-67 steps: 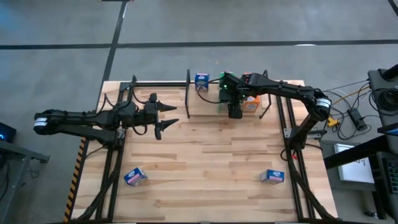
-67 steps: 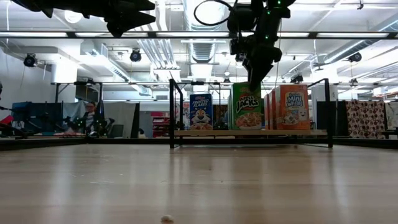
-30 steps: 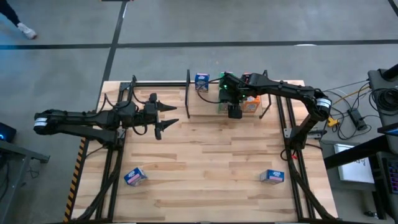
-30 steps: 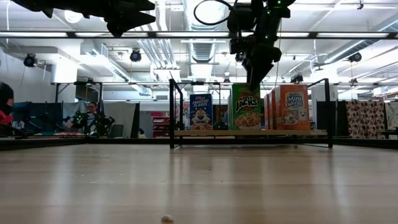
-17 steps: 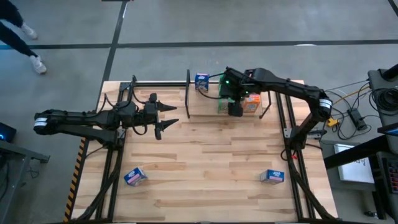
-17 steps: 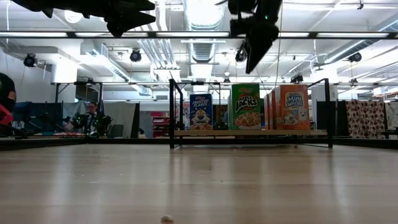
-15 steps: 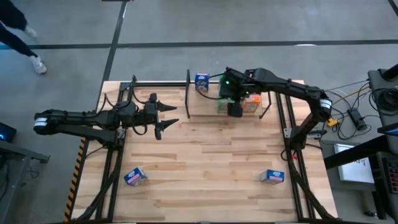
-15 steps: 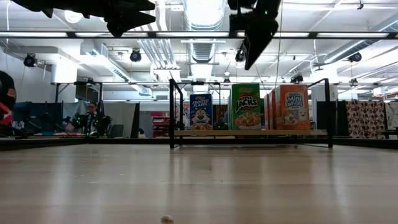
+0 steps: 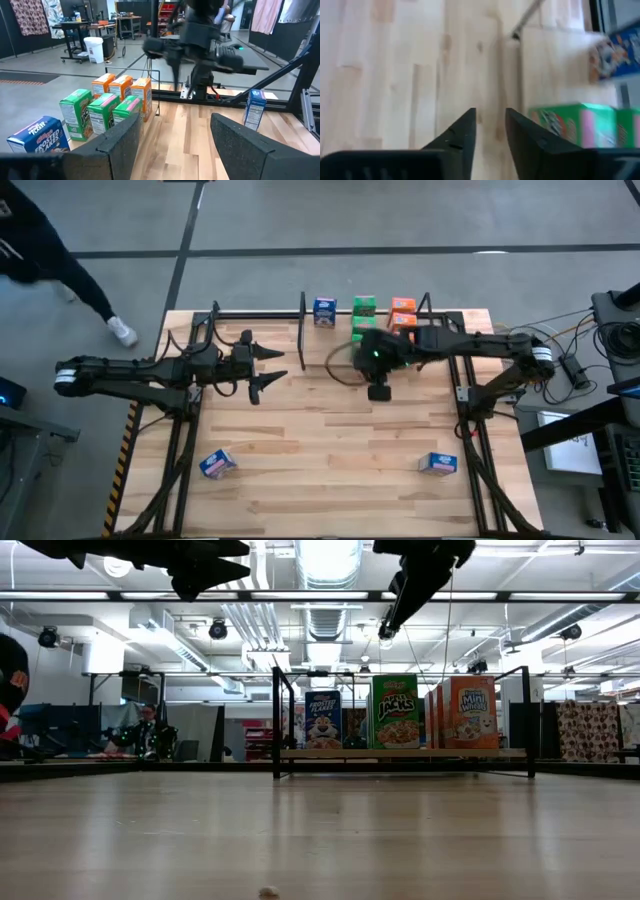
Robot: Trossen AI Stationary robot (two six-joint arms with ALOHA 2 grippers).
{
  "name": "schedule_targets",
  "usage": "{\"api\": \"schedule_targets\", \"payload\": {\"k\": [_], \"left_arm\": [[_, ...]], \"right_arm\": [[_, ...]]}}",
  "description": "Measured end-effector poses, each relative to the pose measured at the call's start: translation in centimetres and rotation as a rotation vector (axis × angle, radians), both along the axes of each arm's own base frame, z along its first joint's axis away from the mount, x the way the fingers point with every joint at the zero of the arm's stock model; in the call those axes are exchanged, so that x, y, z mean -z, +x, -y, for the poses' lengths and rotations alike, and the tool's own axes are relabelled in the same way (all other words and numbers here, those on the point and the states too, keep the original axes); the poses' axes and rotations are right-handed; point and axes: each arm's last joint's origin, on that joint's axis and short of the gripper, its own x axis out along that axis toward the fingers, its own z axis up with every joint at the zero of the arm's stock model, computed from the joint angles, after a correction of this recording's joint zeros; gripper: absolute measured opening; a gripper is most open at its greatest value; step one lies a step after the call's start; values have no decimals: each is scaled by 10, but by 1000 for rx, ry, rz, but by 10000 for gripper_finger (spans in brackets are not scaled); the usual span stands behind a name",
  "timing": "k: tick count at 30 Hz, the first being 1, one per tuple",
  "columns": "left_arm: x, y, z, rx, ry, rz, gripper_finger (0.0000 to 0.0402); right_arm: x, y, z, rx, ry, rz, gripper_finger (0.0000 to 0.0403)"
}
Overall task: Stack cereal on shelf
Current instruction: Put the left blue cereal box aligned with the other blue cereal box on the shelf
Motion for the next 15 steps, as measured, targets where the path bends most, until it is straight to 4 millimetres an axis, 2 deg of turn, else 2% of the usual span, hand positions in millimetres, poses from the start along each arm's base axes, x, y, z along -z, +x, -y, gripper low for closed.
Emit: {"api": "schedule_targets", "payload": {"k": [7, 15], "left_arm": [[0, 0, 0, -2, -31, 5, 225], [10, 10, -1, -7, -86, -38, 225]], "right_arm": [[38, -12, -20, -119, -76, 317, 43], [72, -32, -21, -177, -214, 690, 34]]}}
